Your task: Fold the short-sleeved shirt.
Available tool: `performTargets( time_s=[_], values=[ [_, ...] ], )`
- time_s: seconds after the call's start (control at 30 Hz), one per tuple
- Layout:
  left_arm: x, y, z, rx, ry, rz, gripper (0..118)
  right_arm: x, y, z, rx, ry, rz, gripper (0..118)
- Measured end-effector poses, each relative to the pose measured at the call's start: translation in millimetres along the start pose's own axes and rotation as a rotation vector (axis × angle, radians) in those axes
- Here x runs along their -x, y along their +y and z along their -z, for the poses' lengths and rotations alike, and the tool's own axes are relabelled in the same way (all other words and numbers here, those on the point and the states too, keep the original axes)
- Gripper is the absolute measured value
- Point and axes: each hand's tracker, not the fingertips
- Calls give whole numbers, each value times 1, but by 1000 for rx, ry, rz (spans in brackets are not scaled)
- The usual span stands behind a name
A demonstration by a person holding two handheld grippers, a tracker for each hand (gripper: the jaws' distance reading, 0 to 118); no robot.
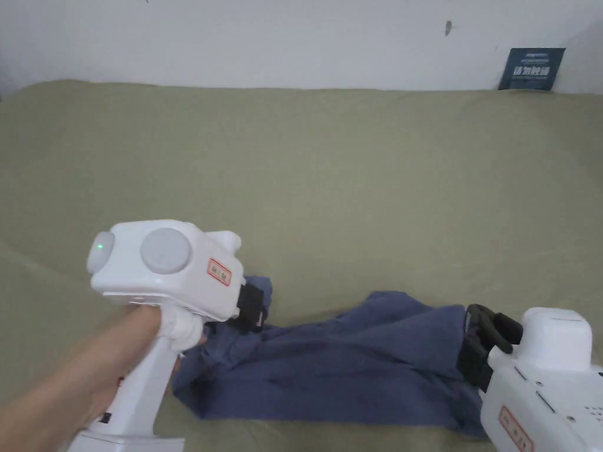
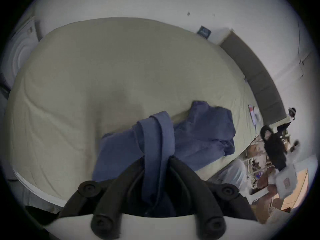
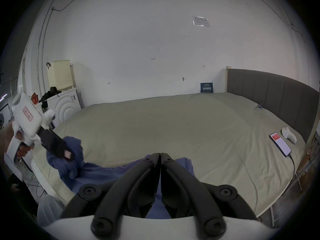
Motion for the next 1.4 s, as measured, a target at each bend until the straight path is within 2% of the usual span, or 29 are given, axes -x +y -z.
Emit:
performTargets(
  time_s=[0.17,0.2,0.23,0.27,0.3,0.33,0.4,0.47,0.5,0.53,0.6,0.63,0.87,1.03,1.17,1.27,1.3,1.4],
  values=[
    [-34,0,60,56,26,65,10,-9,-4,1,20,-18,21,6],
    [-40,-2,69,52,31,89,14,-10,-6,2,23,-21,26,6],
    [-43,-3,76,32,12,86,36,-11,-6,2,28,-23,29,6],
    [-43,-4,81,13,-19,66,87,-12,-7,3,33,-27,31,6],
    [-42,-4,85,20,-38,55,118,-13,-8,3,35,-28,32,6],
    [-40,-5,80,-7,-70,48,118,-13,-8,2,39,-31,33,6],
    [-38,-12,70,-19,-112,33,108,-15,-9,2,42,-31,35,6],
    [-26,-18,58,-43,-128,19,105,-15,-9,4,45,-32,32,6],
    [-24,-17,47,-79,-156,-4,98,-15,-9,4,44,-33,30,6],
    [-14,-23,39,-120,-181,-20,83,-15,-9,4,42,-33,30,6],
    [8,-35,27,-177,-203,-89,15,-14,-8,5,41,-32,30,6],
    [15,-36,23,-205,-229,-113,1,-14,-8,5,40,-31,29,6],
    [70,-48,32,-162,-387,-250,1,-8,-8,10,48,-21,16,6],
    [54,-40,80,-90,-455,-250,1,-4,-9,11,59,-16,8,6],
    [34,-42,124,0,-568,-271,1,-4,-10,11,74,-19,-6,6],
    [22,-49,146,-7,-496,-224,1,-5,-11,13,86,-24,-17,6],
    [23,-50,139,-15,-539,-244,1,-5,-12,13,88,-24,-19,6],
    [23,-44,120,-17,-488,-215,1,-4,-12,13,93,-24,-22,6]
  ],
)
